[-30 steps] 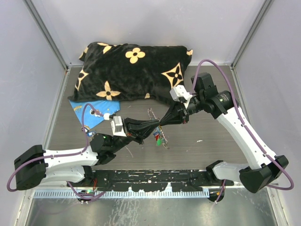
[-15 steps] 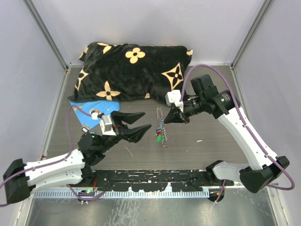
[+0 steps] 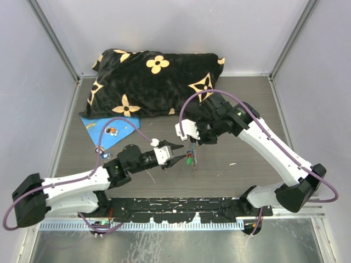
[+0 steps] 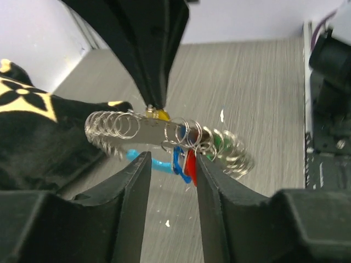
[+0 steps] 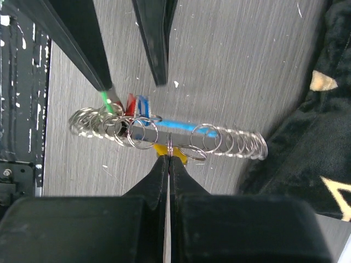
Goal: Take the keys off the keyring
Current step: Remove the key from the keyring.
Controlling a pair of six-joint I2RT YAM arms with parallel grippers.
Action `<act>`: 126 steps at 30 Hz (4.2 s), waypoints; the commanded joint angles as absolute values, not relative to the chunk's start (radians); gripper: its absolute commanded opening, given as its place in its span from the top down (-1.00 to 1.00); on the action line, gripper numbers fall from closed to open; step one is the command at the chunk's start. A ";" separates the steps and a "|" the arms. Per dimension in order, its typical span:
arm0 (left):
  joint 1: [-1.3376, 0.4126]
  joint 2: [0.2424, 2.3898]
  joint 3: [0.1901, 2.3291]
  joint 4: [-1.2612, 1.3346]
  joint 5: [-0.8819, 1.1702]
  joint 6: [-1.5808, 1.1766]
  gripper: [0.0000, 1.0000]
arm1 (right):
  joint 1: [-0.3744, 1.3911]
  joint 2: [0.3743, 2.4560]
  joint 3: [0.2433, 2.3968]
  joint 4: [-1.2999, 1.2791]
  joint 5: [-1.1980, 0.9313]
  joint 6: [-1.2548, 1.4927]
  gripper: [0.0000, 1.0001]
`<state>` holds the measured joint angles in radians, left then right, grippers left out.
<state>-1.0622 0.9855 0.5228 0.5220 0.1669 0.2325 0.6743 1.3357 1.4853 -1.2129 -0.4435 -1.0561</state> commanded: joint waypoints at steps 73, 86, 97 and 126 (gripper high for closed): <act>-0.972 1.306 0.532 1.046 0.355 0.122 0.99 | 0.690 1.361 1.559 -1.243 -0.578 -1.122 0.99; -0.952 1.183 0.522 1.013 0.383 0.051 1.00 | 0.567 1.302 1.542 -1.243 -0.725 -1.122 0.82; -0.951 1.120 0.527 0.973 0.326 -0.029 1.00 | 0.480 1.276 1.535 -1.255 -0.885 -1.141 0.67; -0.952 1.068 0.548 1.147 0.293 -0.238 1.00 | 0.364 1.232 1.375 -1.028 -1.298 -1.032 0.09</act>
